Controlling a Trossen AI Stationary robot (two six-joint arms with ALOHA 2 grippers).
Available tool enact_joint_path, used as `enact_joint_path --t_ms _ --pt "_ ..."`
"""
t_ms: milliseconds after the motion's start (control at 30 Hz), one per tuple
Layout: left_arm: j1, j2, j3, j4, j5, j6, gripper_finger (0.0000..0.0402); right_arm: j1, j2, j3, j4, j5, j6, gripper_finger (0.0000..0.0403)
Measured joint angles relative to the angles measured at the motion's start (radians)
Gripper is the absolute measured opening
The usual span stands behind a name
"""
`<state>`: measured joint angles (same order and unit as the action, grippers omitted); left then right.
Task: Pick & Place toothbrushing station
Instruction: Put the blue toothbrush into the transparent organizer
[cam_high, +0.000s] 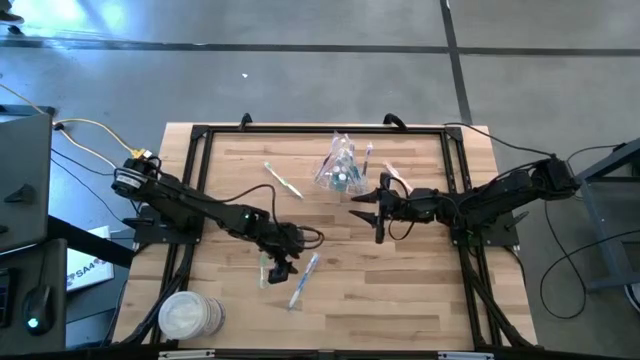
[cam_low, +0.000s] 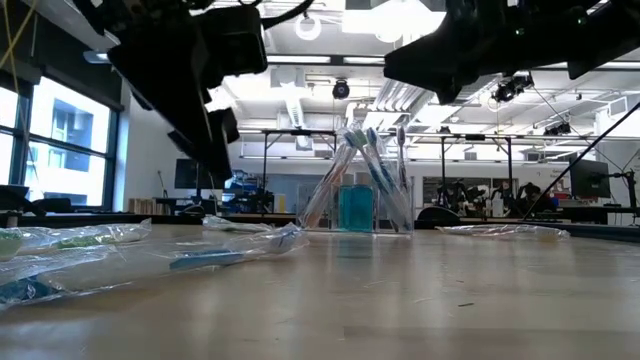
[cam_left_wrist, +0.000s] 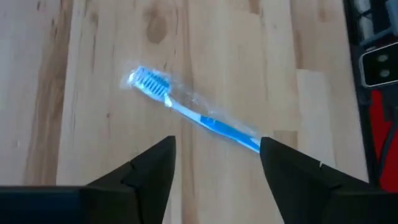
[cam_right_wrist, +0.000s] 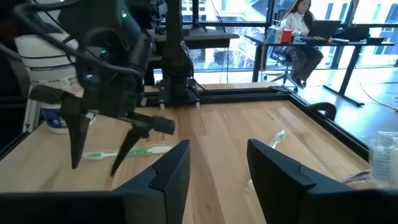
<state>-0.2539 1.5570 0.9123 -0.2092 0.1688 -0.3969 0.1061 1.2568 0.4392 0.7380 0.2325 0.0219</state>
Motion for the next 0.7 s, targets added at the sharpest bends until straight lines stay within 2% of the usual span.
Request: enact_joint_path --t_ms 100,267,367,433,567,700 --pt "0.007 0.036 0.003 0.048 0.020 -0.031 0.0234 0.012 0.000 0.000 0.015 0.000 0.000 0.0152" --pt "0.018 0.114 0.003 0.124 0.150 -0.094 0.0235 0.029 0.000 -0.001 0.039 0.000 0.000 0.0152" --pt "0.032 0.146 0.031 0.133 0.231 -0.078 0.0235 0.044 0.000 0.000 0.047 0.001 -0.013 0.0152" --pt "0.041 0.146 0.063 0.072 0.245 -0.037 0.0235 0.053 0.000 0.000 0.052 0.000 -0.025 0.0152" --pt "0.038 0.140 0.168 -0.073 0.174 0.140 0.0235 0.068 0.000 0.000 0.061 0.000 -0.034 0.0152" --pt "0.029 0.136 0.303 -0.270 0.025 0.460 0.0235 0.083 0.000 0.000 0.062 0.001 -0.075 0.0152"
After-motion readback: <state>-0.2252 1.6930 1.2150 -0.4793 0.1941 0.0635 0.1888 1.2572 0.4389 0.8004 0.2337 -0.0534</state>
